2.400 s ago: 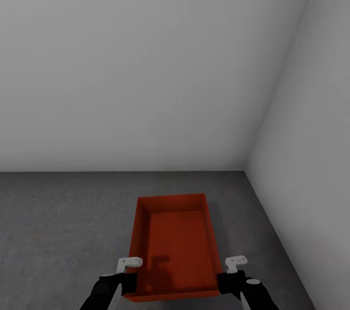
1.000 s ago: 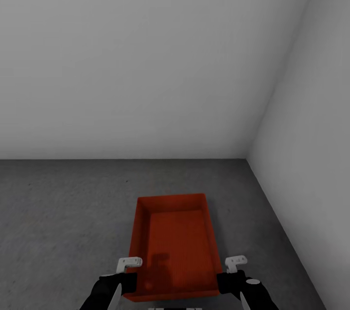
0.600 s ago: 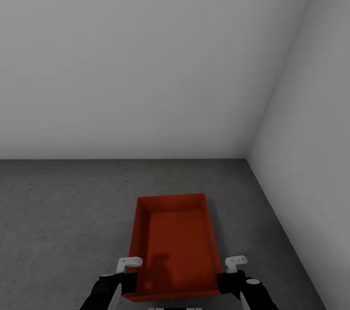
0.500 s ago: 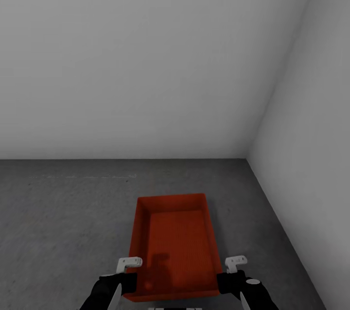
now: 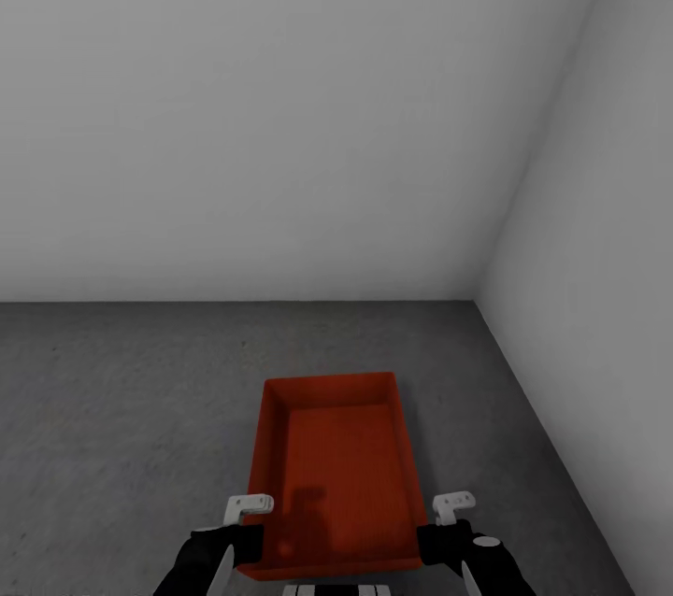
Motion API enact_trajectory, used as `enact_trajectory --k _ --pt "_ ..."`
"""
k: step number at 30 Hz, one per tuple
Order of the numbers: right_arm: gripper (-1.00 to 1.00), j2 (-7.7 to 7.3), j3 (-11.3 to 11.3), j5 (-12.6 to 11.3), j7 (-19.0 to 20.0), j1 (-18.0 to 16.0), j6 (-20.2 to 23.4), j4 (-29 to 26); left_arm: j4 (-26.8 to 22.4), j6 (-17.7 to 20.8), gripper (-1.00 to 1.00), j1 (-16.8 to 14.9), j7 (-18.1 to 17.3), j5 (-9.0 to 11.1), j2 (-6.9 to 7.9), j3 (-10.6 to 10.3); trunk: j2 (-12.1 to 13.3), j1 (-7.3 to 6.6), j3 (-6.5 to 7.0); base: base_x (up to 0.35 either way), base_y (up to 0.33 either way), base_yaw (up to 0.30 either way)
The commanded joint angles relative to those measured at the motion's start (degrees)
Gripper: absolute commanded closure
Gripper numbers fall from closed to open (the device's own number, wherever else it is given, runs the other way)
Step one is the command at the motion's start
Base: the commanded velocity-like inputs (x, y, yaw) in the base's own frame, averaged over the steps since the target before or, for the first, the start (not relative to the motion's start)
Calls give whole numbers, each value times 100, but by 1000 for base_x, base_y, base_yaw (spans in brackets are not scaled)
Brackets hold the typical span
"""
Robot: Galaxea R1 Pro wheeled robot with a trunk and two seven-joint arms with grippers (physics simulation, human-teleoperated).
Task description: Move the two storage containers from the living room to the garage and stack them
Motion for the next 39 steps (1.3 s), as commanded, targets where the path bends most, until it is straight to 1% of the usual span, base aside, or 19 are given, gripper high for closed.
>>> enact_trajectory --k 1,26,32,33,39 --pt "100 187 213 -75 127 4 41 -2 -23 -197 100 -4 21 -114 -9 44 -2 -1 -5 0 0 0" --pt "100 187 204 -75 127 4 41 -5 -24 -197 100 -4 21 -115 -9 44 -2 -1 -5 0 0 0" --pt "100 187 206 -75 126 4 41 -4 -23 -197 100 -4 21 -115 -9 44 -243 131 -113 0 0 0" --pt "100 187 207 -75 126 4 41 -3 -23 -197 100 -4 21 -115 -9 44 -244 133 -135 0 0 0" --pt "100 187 207 -75 125 4 41 -2 -23 -197 100 -4 21 -112 -9 44 -244 133 -135 0 0 0"
